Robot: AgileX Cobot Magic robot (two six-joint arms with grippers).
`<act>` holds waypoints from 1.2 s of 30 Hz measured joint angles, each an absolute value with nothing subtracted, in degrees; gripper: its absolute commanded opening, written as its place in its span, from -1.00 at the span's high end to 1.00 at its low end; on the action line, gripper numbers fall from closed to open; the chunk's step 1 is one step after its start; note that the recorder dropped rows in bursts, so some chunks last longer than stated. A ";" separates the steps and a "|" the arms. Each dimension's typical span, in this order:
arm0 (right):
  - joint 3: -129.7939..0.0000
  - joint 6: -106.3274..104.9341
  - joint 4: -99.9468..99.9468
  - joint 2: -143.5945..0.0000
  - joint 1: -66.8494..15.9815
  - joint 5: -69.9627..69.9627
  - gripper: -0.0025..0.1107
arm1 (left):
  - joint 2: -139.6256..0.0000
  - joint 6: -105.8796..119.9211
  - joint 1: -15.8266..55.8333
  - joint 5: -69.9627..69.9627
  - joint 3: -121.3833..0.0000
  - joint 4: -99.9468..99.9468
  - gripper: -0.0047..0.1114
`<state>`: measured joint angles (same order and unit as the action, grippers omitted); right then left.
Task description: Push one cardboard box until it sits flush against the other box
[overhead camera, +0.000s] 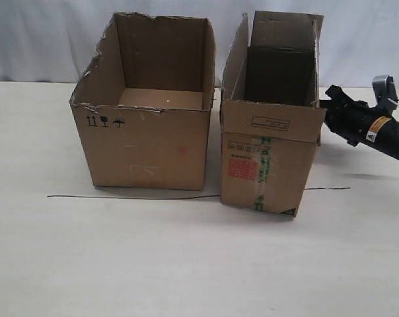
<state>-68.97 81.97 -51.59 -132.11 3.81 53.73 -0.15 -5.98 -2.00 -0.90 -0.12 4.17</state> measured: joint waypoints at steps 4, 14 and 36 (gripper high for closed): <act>-70.84 82.10 -51.59 -132.21 2.19 53.62 0.87 | -0.15 -5.98 -2.00 -0.90 -0.12 4.17 0.92; -72.23 81.85 -48.53 -132.21 -0.77 49.43 0.87 | -0.15 -5.98 -2.00 -0.90 -0.12 4.17 0.92; -67.56 81.37 -56.09 -121.20 5.08 47.76 0.87 | -0.15 -5.98 -2.00 -0.90 -0.12 4.17 0.92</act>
<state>-67.56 81.37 -56.09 -121.20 5.08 47.76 -0.15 -5.98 -2.00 -0.90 -0.12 4.17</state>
